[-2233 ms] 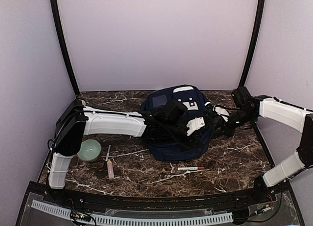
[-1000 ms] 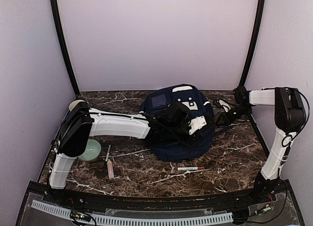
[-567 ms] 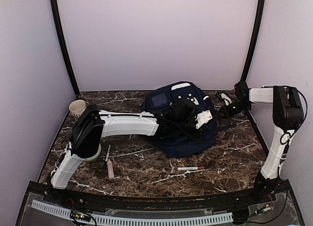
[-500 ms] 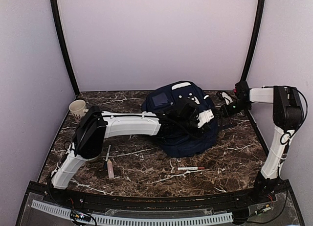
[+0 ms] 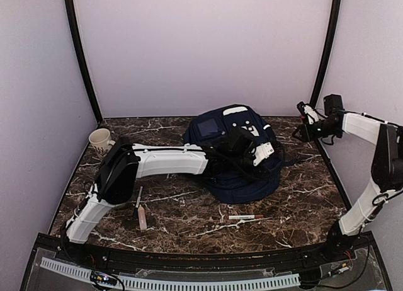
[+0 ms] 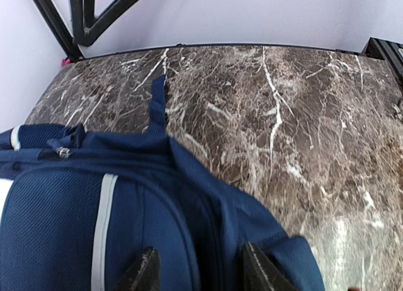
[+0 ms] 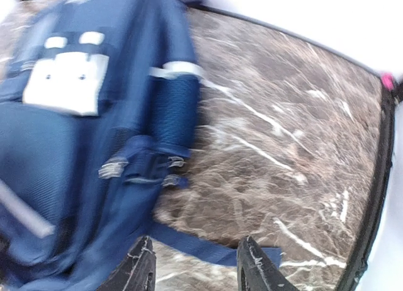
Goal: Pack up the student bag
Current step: Zip the student bag into the largest pocket of the bag, then pick up the pen at the center of the board.
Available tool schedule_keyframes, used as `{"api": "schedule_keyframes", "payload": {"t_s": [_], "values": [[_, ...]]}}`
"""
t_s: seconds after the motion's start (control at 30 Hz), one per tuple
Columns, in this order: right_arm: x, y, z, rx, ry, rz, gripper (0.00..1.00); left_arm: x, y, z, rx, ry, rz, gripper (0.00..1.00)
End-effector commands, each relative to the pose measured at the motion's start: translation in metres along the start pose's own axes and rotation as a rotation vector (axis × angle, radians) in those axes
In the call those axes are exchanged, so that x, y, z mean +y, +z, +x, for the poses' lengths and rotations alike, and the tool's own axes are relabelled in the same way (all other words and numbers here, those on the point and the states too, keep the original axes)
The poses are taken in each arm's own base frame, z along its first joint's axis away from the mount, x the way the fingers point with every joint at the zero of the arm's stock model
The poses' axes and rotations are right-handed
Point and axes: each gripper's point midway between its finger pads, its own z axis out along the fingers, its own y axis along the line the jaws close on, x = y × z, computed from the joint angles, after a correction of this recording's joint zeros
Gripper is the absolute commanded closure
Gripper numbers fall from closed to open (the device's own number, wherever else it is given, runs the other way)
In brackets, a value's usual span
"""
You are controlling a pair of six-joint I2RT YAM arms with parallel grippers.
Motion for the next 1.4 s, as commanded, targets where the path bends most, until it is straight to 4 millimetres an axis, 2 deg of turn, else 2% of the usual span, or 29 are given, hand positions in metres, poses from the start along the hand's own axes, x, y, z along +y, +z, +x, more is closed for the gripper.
{"api": "schedule_keyframes", "payload": {"t_s": [0.0,0.07,0.17,0.23,0.27,0.4,0.57,0.73,0.87,0.97,1.03,1.17,1.27,1.37], "values": [[0.060,-0.037,0.001,-0.077,-0.096,-0.204,0.55,0.020,-0.074,-0.061,-0.106,-0.035,-0.077,0.53],[0.082,-0.052,0.008,-0.094,-0.155,-0.263,0.54,0.022,-0.092,-0.054,-0.084,-0.063,-0.107,0.51],[0.117,-0.069,0.024,-0.086,-0.253,-0.359,0.53,0.025,-0.113,-0.027,-0.021,-0.112,-0.170,0.48],[0.139,-0.074,0.037,-0.069,-0.337,-0.402,0.50,0.028,-0.128,-0.004,0.025,-0.148,-0.221,0.45],[0.151,-0.075,0.042,-0.062,-0.382,-0.415,0.47,0.031,-0.140,0.002,0.032,-0.168,-0.249,0.44],[0.185,-0.070,0.056,-0.035,-0.509,-0.433,0.42,0.034,-0.169,0.054,0.104,-0.265,-0.310,0.41],[0.226,-0.063,0.069,0.017,-0.633,-0.508,0.44,0.034,-0.197,0.106,0.193,-0.391,-0.336,0.41],[0.265,-0.056,0.099,0.095,-0.753,-0.603,0.49,0.027,-0.214,0.142,0.284,-0.424,-0.352,0.43],[0.280,-0.041,0.123,0.178,-0.838,-0.597,0.55,0.010,-0.213,0.155,0.321,-0.449,-0.259,0.42],[0.288,-0.039,0.121,0.173,-0.849,-0.607,0.57,0.005,-0.209,0.160,0.321,-0.466,-0.242,0.42],[0.291,-0.040,0.110,0.148,-0.844,-0.606,0.58,0.009,-0.208,0.158,0.310,-0.463,-0.257,0.42],[0.296,-0.043,0.087,0.115,-0.827,-0.599,0.59,0.024,-0.207,0.142,0.262,-0.423,-0.310,0.42],[0.302,-0.043,0.091,0.120,-0.832,-0.649,0.60,0.031,-0.203,0.137,0.257,-0.404,-0.333,0.42],[0.303,-0.038,0.112,0.177,-0.856,-0.683,0.63,0.033,-0.200,0.137,0.250,-0.407,-0.342,0.42]]}}
